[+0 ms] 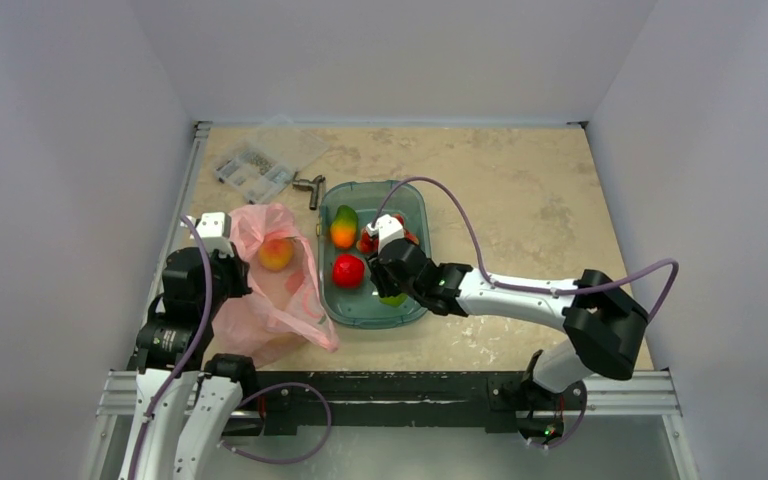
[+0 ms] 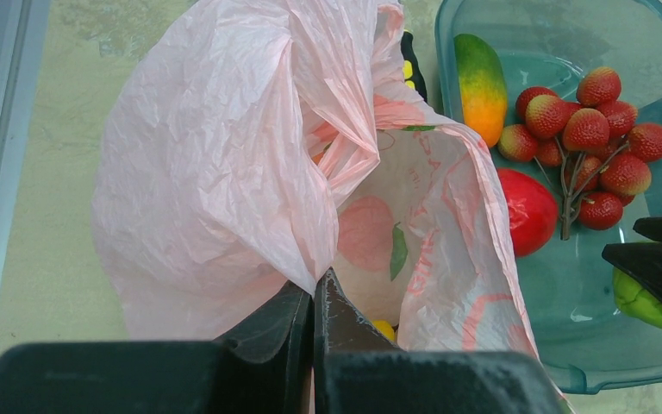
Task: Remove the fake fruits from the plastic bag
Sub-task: Place the fake fruit in the bin, then take out the fake fruit from the plastic bag.
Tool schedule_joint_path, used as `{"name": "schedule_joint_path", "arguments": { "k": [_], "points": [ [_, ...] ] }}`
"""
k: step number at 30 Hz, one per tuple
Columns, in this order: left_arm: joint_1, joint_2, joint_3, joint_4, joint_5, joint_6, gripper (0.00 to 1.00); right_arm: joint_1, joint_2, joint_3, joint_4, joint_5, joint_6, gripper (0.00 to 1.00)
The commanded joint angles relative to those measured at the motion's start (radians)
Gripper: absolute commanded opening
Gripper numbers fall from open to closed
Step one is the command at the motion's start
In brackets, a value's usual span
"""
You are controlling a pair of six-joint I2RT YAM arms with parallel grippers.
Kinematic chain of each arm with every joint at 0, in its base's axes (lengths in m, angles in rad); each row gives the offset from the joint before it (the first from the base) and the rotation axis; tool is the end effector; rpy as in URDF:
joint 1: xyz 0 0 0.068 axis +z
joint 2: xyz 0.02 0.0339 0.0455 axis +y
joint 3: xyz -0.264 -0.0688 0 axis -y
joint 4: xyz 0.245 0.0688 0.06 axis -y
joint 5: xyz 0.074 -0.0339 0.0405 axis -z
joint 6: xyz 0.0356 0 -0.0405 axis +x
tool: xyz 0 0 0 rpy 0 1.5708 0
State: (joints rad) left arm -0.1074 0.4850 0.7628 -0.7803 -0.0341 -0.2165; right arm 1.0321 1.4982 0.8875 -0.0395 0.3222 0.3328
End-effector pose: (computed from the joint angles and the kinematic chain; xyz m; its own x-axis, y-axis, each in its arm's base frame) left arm 0.1012 -0.0097 0.3087 -0.4843 -0.1637 -0.8594 -0.0272 0.9847 -0.1722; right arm 0.1747 0.2704 0.2202 -0.5173 -0.2615 -0.8149 -0.5459 0.8342 0.0789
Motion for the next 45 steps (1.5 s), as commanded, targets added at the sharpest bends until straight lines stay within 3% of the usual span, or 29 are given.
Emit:
{"name": "schedule_joint_path", "arguments": {
  "k": [1, 10, 14, 22, 29, 35, 45],
  "points": [
    [-0.005, 0.003, 0.021, 0.01, -0.008, 0.002, 0.0, 0.002, 0.012, 0.005, -0.021, 0.079, -0.022, 0.29],
    [-0.005, 0.004, 0.022, 0.013, -0.008, 0.002, 0.0, 0.002, 0.017, 0.015, -0.015, 0.083, -0.032, 0.63],
    [-0.005, 0.006, 0.022, 0.015, -0.007, 0.002, 0.0, 0.003, 0.019, 0.073, 0.017, 0.025, -0.035, 0.7],
    [-0.005, 0.004, 0.02, 0.023, -0.003, 0.005, 0.0, 0.06, 0.096, 0.235, 0.151, -0.108, -0.071, 0.67],
    [-0.005, 0.024, 0.02, 0.025, 0.003, 0.006, 0.0, 0.108, 0.218, 0.357, 0.275, -0.22, -0.079, 0.55],
    [-0.005, 0.035, 0.021, 0.026, 0.007, 0.007, 0.0, 0.146, 0.328, 0.47, 0.306, -0.243, -0.105, 0.47],
    [-0.006, 0.034, 0.02, 0.028, 0.008, 0.008, 0.0, 0.146, 0.578, 0.68, 0.302, -0.172, -0.14, 0.45]
  ]
}}
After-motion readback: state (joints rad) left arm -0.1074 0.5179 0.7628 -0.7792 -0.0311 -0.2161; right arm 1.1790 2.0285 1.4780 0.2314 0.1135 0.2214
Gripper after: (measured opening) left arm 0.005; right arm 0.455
